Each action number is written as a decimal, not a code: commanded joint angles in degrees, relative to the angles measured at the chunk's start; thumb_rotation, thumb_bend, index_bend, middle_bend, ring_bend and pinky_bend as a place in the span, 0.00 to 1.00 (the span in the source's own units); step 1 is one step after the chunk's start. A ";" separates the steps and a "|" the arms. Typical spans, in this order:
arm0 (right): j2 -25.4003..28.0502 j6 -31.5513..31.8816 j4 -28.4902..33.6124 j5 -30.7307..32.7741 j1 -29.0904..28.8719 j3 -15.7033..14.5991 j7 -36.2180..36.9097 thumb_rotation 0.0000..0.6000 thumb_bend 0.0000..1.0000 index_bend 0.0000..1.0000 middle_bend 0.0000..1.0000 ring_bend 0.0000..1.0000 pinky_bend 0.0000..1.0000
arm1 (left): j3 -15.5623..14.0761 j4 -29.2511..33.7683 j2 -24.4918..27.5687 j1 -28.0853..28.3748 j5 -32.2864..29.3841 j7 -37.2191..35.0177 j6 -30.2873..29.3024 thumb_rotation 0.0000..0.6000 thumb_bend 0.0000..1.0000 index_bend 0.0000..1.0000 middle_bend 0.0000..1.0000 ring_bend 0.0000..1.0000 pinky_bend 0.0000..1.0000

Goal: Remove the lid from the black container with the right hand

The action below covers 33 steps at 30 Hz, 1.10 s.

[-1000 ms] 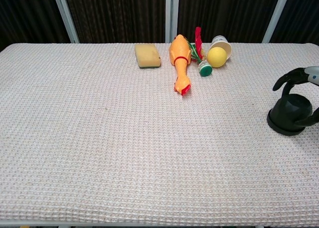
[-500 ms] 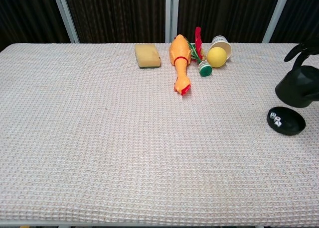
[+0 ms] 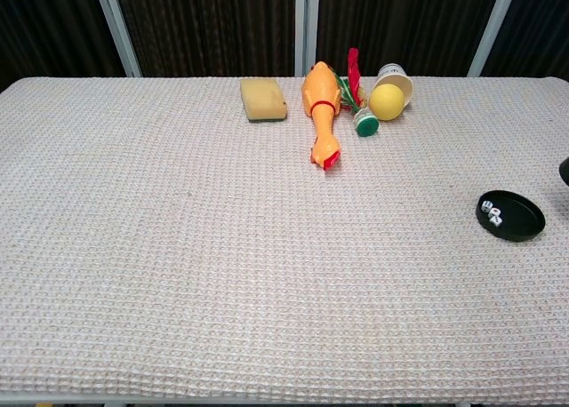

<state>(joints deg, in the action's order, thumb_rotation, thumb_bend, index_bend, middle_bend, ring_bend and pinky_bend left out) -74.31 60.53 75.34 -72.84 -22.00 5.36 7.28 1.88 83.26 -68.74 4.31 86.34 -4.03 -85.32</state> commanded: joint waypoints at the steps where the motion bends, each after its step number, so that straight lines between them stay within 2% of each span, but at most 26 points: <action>1: -1.59 -1.13 -2.51 0.09 0.41 -0.56 1.30 1.00 0.06 0.26 0.40 0.00 0.00 | 0.00 0.03 0.07 -0.07 -0.17 0.05 0.00 1.00 0.11 0.09 0.04 0.00 0.10; 4: -2.40 -1.73 -3.97 -0.75 0.33 -0.92 2.29 1.00 0.05 0.25 0.37 0.00 0.00 | -0.13 -0.16 0.12 -0.24 -0.32 -0.09 0.02 1.00 0.11 0.09 0.04 0.00 0.10; 10: -0.98 -4.20 -3.21 -2.22 -0.47 -1.53 4.07 1.00 0.00 0.05 0.13 0.00 0.00 | -0.34 -0.76 0.09 -0.47 -0.02 -0.70 -0.31 1.00 0.11 0.09 0.04 0.00 0.10; 14: 1.24 -3.74 -0.80 -2.44 -0.37 -1.15 3.82 1.00 0.00 0.00 0.04 0.00 0.00 | -0.33 -0.81 0.23 -0.53 0.12 -0.89 -0.55 1.00 0.11 0.09 0.04 0.00 0.10; 21: 5.64 4.62 5.96 -5.72 1.61 0.90 5.11 1.00 0.00 0.00 0.03 0.00 0.00 | 0.10 0.12 0.63 -0.37 0.10 -0.34 -0.90 1.00 0.11 0.09 0.04 0.00 0.10; 27: 8.74 14.28 11.46 -6.67 5.97 1.09 -3.16 1.00 0.00 0.00 0.02 0.00 0.00 | 0.54 1.27 1.18 0.15 -0.24 0.65 -0.37 1.00 0.11 0.09 0.04 0.00 0.10; 33: 9.55 20.53 14.65 -6.70 10.75 -0.67 -10.00 1.00 0.00 0.00 0.01 0.00 0.00 | 0.73 1.77 1.33 0.44 -0.54 1.00 0.01 1.00 0.11 0.09 0.04 0.00 0.10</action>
<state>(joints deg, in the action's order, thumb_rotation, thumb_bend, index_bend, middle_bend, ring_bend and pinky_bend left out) -65.33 79.75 88.77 -79.26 -12.61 5.37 -1.42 2.61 85.03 -67.42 4.75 85.81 -3.03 -85.31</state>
